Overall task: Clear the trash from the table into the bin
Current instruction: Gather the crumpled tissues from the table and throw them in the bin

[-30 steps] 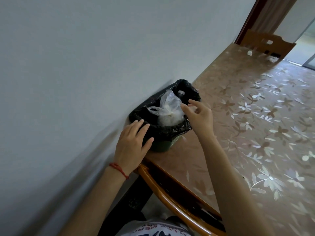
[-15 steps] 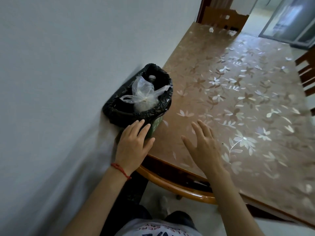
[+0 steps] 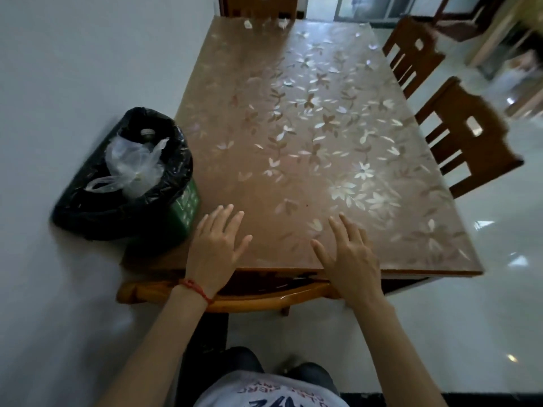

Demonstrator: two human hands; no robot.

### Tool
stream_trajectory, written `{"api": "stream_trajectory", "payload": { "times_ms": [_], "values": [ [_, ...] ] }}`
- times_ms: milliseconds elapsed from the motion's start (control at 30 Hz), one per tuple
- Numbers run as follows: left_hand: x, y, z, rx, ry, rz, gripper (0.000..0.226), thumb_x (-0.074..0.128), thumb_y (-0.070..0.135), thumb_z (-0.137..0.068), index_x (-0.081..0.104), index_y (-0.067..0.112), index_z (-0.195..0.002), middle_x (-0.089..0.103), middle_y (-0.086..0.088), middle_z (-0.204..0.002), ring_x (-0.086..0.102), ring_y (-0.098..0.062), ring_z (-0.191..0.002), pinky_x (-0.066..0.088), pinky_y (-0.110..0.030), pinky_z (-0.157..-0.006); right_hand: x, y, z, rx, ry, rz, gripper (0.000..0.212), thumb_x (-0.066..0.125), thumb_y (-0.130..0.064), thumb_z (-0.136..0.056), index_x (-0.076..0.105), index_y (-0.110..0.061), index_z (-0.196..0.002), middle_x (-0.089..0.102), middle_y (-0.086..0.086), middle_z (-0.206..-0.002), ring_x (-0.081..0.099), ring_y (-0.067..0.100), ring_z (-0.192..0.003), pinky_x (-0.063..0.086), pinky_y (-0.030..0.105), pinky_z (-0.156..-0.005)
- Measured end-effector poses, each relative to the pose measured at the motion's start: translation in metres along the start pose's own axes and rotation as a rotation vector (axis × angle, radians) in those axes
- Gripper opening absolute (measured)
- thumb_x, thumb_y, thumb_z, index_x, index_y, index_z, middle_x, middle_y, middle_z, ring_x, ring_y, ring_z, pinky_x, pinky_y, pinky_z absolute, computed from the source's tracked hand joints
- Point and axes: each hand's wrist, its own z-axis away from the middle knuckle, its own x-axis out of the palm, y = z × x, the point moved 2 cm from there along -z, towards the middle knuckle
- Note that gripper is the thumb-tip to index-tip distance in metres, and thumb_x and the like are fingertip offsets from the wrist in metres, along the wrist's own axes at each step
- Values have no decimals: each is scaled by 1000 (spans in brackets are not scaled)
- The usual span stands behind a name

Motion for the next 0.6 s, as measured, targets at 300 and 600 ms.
{"api": "stream_trajectory", "payload": {
  "times_ms": [300,600],
  "values": [
    [32,122,-32,363,-91,17,51,34,41,-86,56,9,-120,61,-16,-122,58,-31,-114,46,-46,-95,-35,114,69,345,144,53,65,37,-54,-85,56,-3,-122,58,21,-125,55,35,-116,45,45,-93],
    [60,238,-32,758,-171,117,48,38,40,-86,57,8,-118,61,-15,-122,57,-31,-115,48,-48,-94,-51,172,169,769,294,106,61,40,-49,-84,59,-1,-117,60,22,-120,57,37,-111,47,48,-89]
  ]
}}
